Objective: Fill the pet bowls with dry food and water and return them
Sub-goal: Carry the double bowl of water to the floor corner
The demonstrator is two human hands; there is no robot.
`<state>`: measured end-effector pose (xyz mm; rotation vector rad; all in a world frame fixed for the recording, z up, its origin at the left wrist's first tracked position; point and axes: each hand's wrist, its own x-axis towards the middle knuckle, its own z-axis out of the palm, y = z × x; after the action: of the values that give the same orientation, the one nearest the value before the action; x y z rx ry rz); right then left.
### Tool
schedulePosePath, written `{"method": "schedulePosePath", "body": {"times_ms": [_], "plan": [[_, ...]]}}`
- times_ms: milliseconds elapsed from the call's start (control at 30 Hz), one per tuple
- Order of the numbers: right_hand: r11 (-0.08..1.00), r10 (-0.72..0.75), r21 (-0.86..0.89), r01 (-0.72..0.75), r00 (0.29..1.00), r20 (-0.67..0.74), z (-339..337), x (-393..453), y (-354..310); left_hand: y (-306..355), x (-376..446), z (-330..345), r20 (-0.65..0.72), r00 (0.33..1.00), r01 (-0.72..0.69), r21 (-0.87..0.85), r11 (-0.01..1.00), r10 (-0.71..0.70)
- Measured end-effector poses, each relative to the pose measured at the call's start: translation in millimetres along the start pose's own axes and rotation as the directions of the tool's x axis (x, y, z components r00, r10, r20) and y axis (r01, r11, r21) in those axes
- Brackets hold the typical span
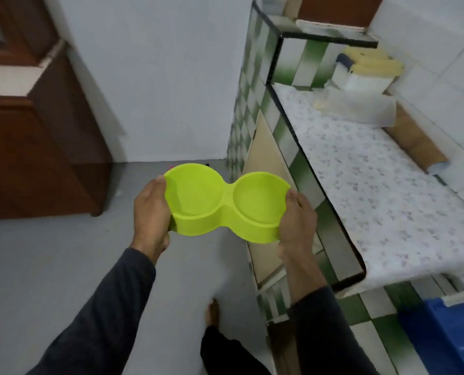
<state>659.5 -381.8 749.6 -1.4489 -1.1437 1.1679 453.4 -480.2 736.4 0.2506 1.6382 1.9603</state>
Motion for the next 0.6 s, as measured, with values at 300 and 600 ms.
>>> {"method": "schedulePosePath", "body": {"times_ms": [300,600], "plan": [[1.000,0.003,0.010,-0.005,0.981,0.192,148,78,-23,15,130,-14,-0.221,0.975,-0.022,-0.023,1.000,0.016],[0.999,-0.040,0.040,0.028,0.944,0.328,280,152,-51,40,244,-10,-0.328,0.939,-0.102,0.010,0.995,0.100]]}}
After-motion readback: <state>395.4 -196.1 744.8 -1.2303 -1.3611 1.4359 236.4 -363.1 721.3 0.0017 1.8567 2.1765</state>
